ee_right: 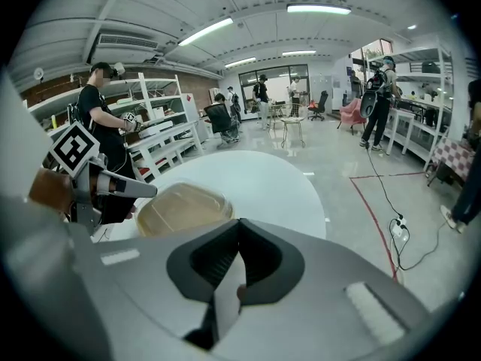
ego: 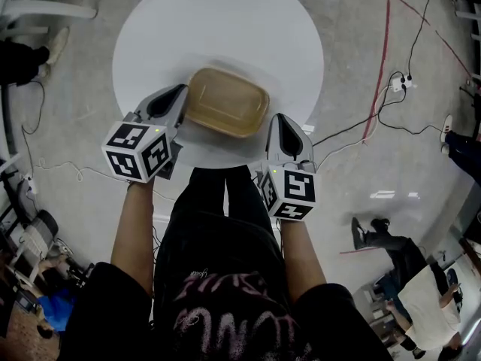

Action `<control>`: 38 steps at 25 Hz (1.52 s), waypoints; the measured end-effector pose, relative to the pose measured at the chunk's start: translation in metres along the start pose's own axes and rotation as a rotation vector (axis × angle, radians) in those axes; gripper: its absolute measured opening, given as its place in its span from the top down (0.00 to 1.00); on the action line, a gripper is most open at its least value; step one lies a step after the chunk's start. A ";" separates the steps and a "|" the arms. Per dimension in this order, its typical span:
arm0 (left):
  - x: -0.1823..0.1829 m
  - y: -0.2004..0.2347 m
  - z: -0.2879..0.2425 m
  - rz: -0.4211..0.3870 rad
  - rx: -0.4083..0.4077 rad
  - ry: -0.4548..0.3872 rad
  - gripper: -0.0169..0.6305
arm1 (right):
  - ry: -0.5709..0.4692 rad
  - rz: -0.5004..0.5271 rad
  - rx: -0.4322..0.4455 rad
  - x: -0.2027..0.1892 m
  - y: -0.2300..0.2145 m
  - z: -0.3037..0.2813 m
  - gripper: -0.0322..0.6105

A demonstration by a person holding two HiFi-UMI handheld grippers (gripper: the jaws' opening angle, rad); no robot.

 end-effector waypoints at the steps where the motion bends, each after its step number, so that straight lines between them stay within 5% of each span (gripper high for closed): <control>1: 0.001 0.000 0.000 -0.005 0.002 -0.001 0.95 | -0.001 0.000 -0.001 0.001 0.000 0.000 0.94; 38: 0.021 -0.032 0.034 -0.030 -0.008 -0.102 0.95 | -0.085 -0.004 -0.002 0.021 -0.002 0.034 0.94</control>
Point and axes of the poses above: the fingertips, and each gripper's own axes: z backward along the fingers, y to its left, x out of its top, the point moved 3 cm from there along z, backward along the fingers
